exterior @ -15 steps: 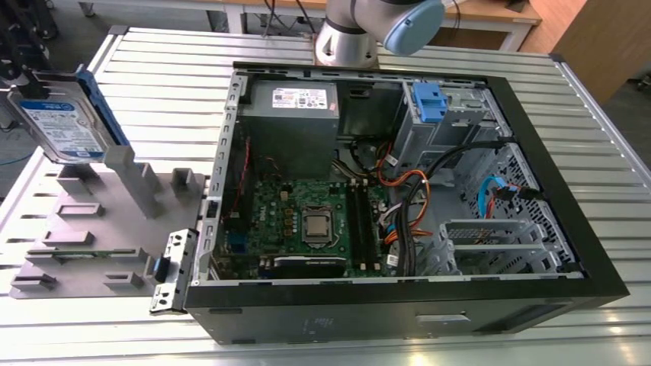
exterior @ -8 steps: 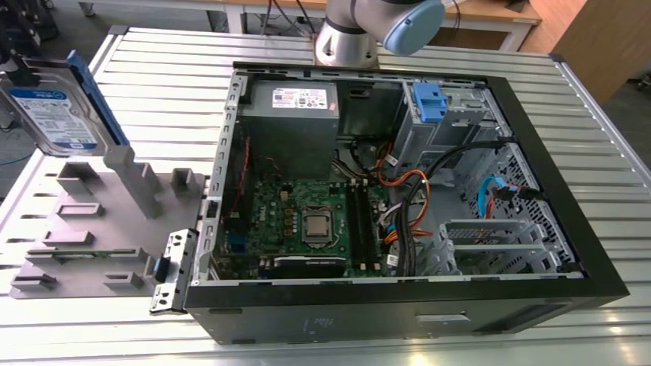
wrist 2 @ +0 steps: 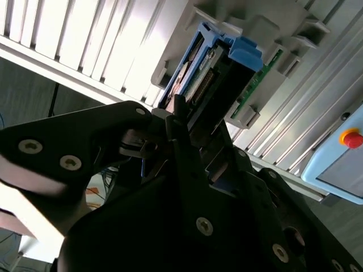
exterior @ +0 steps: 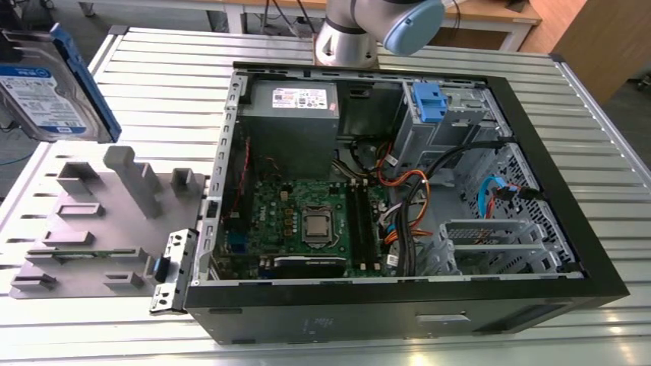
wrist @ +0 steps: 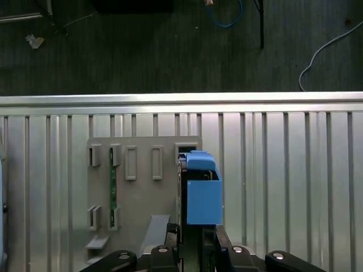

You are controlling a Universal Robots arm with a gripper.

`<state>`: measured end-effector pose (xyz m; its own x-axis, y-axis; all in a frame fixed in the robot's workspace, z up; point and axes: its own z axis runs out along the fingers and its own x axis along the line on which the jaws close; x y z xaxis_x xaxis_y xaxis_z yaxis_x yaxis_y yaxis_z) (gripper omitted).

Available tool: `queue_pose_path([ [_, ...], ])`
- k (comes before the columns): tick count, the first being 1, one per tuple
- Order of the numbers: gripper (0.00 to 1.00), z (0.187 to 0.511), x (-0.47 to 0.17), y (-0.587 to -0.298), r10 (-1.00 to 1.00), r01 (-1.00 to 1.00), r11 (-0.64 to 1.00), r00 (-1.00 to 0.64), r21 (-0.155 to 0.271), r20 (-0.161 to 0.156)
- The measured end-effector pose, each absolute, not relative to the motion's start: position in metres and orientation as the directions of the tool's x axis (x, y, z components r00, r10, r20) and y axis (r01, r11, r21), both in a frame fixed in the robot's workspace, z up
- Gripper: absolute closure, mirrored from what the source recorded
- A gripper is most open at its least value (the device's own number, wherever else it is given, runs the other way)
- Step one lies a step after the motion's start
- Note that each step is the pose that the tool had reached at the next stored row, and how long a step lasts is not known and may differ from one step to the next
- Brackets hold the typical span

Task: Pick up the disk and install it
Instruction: 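Pick up the disk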

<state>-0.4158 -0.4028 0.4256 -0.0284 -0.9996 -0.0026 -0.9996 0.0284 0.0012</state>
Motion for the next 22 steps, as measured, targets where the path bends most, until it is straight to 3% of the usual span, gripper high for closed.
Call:
queue_pose_path([
  [15,0.65,0.488,-0.416,-0.403,-1.0,-1.0,0.028,-0.028,0.001,-0.003],
  [22,0.65,0.494,-0.416,-0.403,-1.0,-1.0,0.028,-0.028,0.001,-0.003],
])
